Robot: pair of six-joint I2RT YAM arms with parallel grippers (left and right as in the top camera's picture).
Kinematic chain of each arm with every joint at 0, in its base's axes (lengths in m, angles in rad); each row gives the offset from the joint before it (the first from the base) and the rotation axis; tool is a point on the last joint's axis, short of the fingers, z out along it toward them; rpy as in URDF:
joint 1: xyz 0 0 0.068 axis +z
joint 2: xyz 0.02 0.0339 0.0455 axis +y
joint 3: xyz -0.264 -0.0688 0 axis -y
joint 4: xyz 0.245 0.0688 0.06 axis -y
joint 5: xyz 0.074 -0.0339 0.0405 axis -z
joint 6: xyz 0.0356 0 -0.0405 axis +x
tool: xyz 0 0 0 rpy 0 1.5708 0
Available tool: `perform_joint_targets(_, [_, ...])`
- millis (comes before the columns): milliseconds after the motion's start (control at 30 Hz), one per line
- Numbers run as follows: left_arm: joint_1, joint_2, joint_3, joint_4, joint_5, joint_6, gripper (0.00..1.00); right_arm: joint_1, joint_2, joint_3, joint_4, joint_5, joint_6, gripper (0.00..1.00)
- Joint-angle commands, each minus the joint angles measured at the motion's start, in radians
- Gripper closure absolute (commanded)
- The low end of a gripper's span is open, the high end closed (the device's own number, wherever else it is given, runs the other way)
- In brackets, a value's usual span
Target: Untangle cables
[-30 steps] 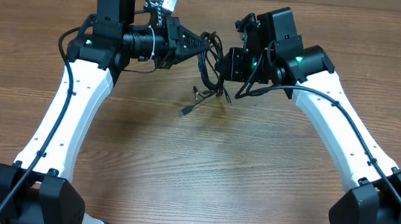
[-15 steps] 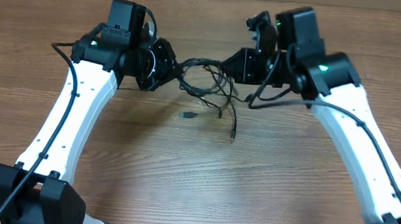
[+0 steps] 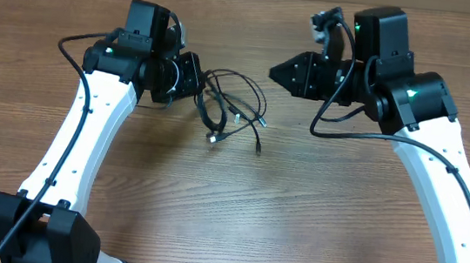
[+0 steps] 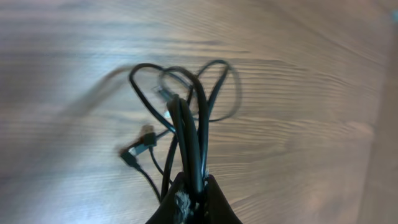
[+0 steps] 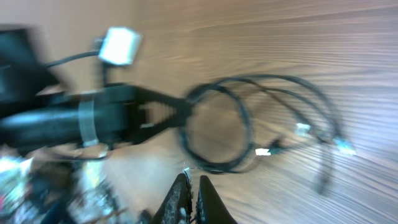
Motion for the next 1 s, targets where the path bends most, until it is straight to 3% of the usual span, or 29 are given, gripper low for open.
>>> perform_joint_targets(0, [-0.007,-0.005,0.008,0.024,0.069,0.132,0.96,-0.024,-0.006,0.005,-0.058,0.222,0.029,0.94])
perform_joint_targets(167, [-0.008,-0.005,0.008,-0.085,-0.203,0.231,0.96,-0.036,-0.005,0.005,-0.124,0.352,0.028,0.86])
perform_joint_targets(367, [-0.008,-0.005,0.008,-0.163,-0.407,0.239,0.94,-0.036,0.001,0.004,-0.149,0.384,0.025,0.83])
perform_joint_targets(467, [-0.006,-0.005,0.008,-0.161,-0.418,0.239,0.6,-0.036,0.005,0.004,-0.15,0.384,0.025,0.74])
perform_joint_targets(600, [-0.006,-0.005,0.009,-0.162,-0.443,0.224,0.36,-0.036,0.006,0.004,-0.15,0.384,0.025,0.69])
perform_joint_targets(667, [-0.006,-0.005,0.013,-0.169,-0.443,0.223,0.33,-0.036,0.007,0.004,-0.15,0.384,0.025,0.69])
perform_joint_targets(833, [-0.006,-0.002,0.022,-0.189,-0.365,0.164,0.39,-0.036,0.007,0.004,-0.146,0.384,0.025,0.68])
perform_joint_targets(933, [-0.008,0.017,0.018,-0.194,-0.373,0.218,0.51,-0.036,0.007,0.004,-0.145,0.384,0.024,0.67])
perform_joint_targets(967, [-0.008,0.037,0.017,-0.194,-0.376,0.267,0.66,-0.036,0.007,0.004,-0.145,0.384,0.021,0.67])
